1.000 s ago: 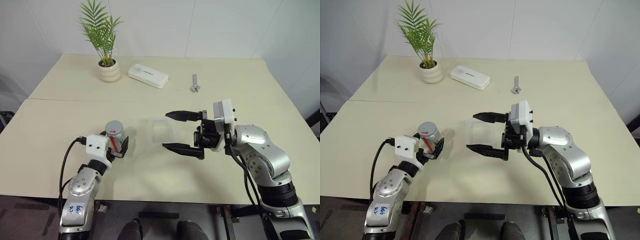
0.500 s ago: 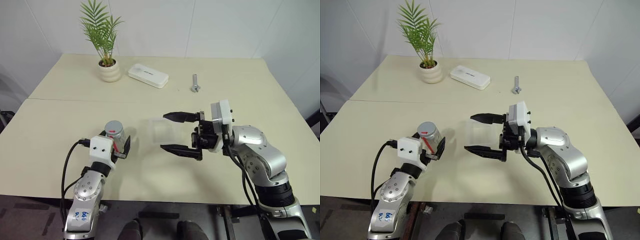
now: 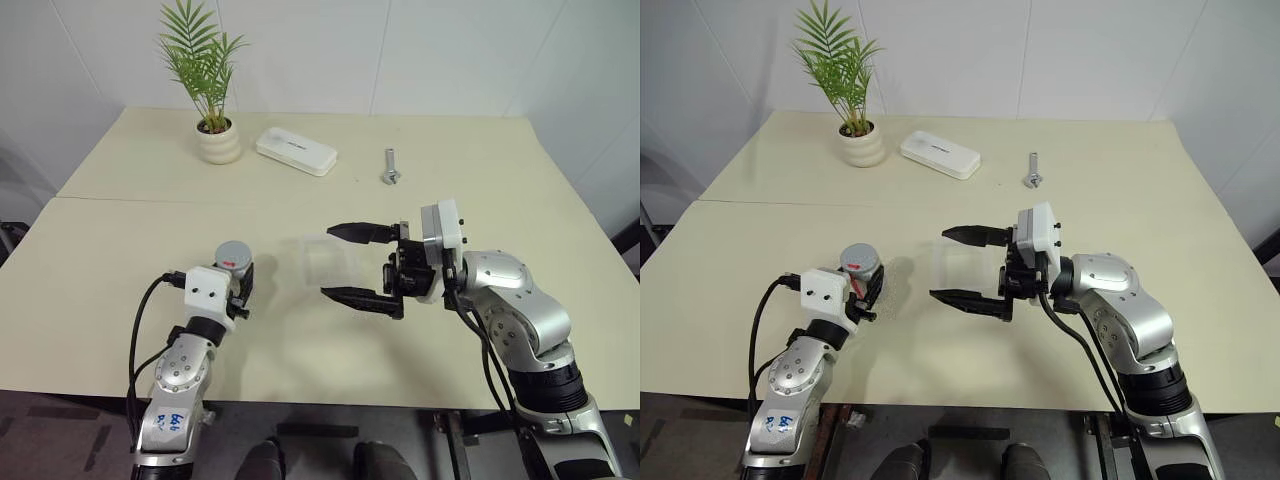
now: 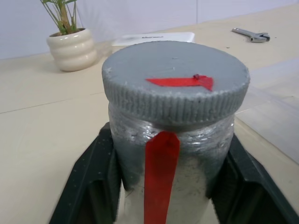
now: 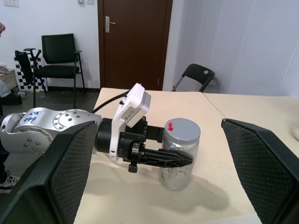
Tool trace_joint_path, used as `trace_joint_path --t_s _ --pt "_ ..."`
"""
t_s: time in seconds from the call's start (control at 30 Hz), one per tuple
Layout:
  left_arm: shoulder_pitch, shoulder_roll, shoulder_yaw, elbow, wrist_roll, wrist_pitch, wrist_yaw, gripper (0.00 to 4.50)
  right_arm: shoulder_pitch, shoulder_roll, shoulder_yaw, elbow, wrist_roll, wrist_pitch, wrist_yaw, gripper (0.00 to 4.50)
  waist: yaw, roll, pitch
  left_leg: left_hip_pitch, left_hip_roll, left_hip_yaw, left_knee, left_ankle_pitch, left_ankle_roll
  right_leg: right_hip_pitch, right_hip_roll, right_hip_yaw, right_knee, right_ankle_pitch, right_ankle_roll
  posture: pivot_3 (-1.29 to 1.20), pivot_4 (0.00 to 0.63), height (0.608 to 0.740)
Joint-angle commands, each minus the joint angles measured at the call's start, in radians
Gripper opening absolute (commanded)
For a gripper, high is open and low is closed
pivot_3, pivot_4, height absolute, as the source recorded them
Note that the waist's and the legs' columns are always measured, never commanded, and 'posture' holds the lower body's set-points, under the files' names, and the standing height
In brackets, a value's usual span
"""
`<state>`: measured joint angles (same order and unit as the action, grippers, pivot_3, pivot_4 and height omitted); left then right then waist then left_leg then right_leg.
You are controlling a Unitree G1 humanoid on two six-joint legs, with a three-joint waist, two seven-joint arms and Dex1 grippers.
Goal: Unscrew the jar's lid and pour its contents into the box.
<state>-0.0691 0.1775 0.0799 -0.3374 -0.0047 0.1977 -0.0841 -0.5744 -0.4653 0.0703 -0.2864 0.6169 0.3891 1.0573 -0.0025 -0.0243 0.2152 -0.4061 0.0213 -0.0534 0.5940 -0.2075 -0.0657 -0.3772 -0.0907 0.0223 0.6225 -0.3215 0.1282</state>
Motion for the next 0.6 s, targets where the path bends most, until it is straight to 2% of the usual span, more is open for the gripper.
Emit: trace_joint_path --t_s 0.03,0.17,0.33,0.4,0.5,0.6 --pt "-0.019 0.012 0.022 -0.025 -0.033 -0.029 -0.026 1.99 -0.018 0.008 -0.015 -0.013 0.007 -0.028 0.001 4.50 0.000 0.000 0.000 0.000 0.000 0.000 0.000 0.000 0.000 0.000 0.000 0.000 0.000 0.000 0.000 0.00 0.150 0.740" --pt "-0.053 0.093 0.086 -0.032 -0.148 -0.033 -0.154 1.99 -0.042 0.020 -0.019 -0.005 0.020 0.013 -0.034 4.50 -0.001 0.000 0.000 0.000 0.000 0.000 0.000 0.000 0.000 0.000 0.000 0.000 0.000 0.000 0.000 0.00 0.150 0.740" --pt "-0.134 0.299 0.148 0.001 -0.389 0.090 -0.463 1.99 -0.151 0.028 0.006 -0.006 0.040 0.154 -0.108 4.50 -0.003 0.000 0.000 0.000 0.001 0.000 0.000 0.000 0.000 -0.002 0.001 0.000 0.002 0.000 -0.001 0.00 0.150 0.740" --pt "-0.174 0.360 0.146 0.014 -0.451 0.154 -0.536 1.99 -0.207 0.048 0.026 -0.009 0.049 0.223 -0.146 4.50 -0.004 0.000 0.000 0.000 0.001 0.000 -0.001 0.000 0.000 -0.002 0.001 0.000 0.002 -0.001 -0.002 0.00 0.150 0.740" --pt "-0.252 0.385 0.135 0.027 -0.522 0.244 -0.562 1.99 -0.268 0.094 0.068 -0.003 0.030 0.289 -0.202 4.50 -0.004 0.000 0.000 0.000 0.001 0.000 -0.002 0.000 0.000 -0.002 0.001 0.000 0.002 -0.001 -0.002 0.00 0.150 0.740" --pt "-0.318 0.363 0.093 0.020 -0.552 0.303 -0.560 1.99 -0.321 0.170 0.125 0.025 -0.015 0.317 -0.269 4.50 -0.004 0.000 0.000 -0.001 0.002 0.000 -0.002 0.000 -0.001 -0.004 0.001 0.000 0.002 -0.001 -0.002 0.00 0.150 0.740"
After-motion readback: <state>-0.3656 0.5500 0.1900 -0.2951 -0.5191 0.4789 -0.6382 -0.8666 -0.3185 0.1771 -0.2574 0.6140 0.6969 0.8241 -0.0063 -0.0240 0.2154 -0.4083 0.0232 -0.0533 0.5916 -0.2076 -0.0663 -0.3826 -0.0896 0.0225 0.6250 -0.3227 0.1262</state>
